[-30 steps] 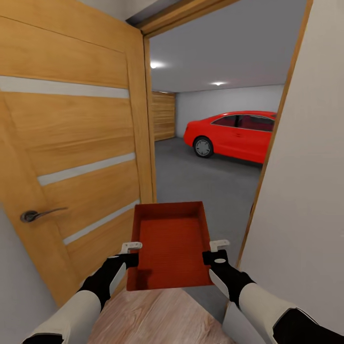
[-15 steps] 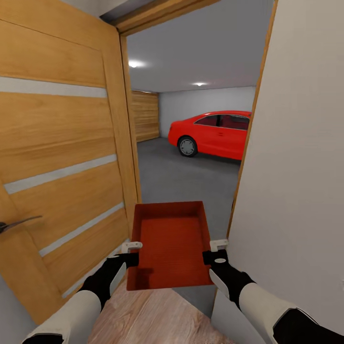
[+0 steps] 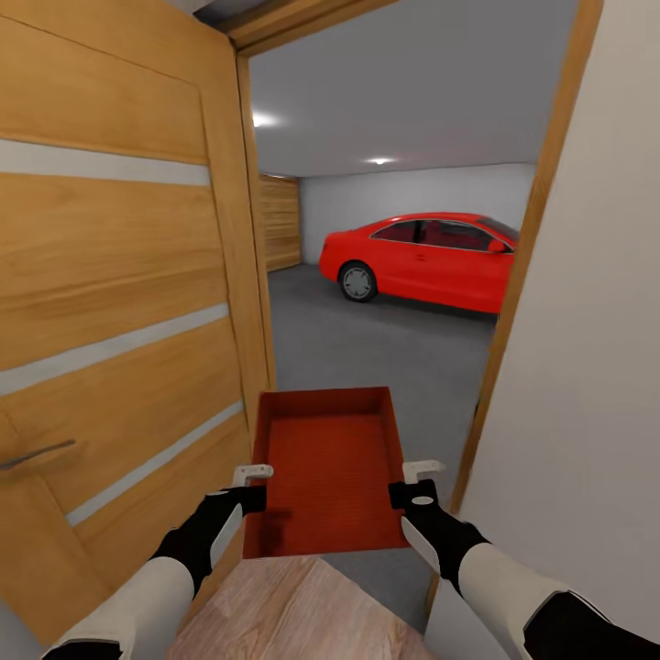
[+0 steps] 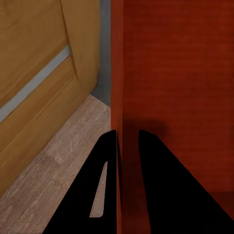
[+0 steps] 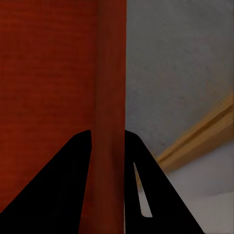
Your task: Move the two storage containers from the living room to the garage. In the garage, place one container on the floor and stack the other container on top of it (either order is fine).
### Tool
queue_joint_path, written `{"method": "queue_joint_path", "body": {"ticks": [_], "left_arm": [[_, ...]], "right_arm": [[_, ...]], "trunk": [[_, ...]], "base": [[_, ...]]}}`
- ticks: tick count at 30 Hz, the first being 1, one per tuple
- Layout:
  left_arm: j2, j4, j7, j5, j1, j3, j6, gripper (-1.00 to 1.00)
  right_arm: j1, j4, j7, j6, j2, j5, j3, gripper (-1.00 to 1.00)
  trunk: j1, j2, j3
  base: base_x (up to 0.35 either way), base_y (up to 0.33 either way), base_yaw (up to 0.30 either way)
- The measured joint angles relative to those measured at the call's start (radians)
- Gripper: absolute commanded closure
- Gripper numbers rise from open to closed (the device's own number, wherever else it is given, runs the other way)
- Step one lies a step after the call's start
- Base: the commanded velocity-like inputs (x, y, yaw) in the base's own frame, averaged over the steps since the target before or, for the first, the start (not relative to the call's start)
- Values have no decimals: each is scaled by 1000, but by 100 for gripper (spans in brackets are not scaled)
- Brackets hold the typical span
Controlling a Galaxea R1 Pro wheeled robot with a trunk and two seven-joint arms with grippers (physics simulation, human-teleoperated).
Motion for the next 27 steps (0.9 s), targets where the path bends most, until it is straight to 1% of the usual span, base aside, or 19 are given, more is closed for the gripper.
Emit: {"method": "queue_joint_path", "body": {"ticks": [5,8,13,18,22,27], "left_arm": [[0,0,0,0,0,0,-1,100],[0,-2,0,0,0,0,-1,100],[0,-7,0,-2,0,1,-1,100],[0,-8,0,-2,0,1,0,100],[0,-7,-1,-4,0,2,1,100],[0,-5,-1,-4,0,2,2,100]], "right_arm": [[0,-1,0,0,0,3,-2,100],[0,-1,0,0,0,6,-4,100],[-1,-4,2,0,0,17,-11,100],[-1,-4,2,0,0,16,-11,100],[0,-3,2,0,0,11,-8,100],[0,-1,1,0,0,6,-5,100]], "trunk": [[0,0,0],[0,0,0],[0,0,0],[0,0,0],[0,0,0],[0,0,0]], "base": [[215,187,-191],[135,89,-234],[26,14,-239],[4,2,-234],[78,91,-96],[176,235,-13]]}}
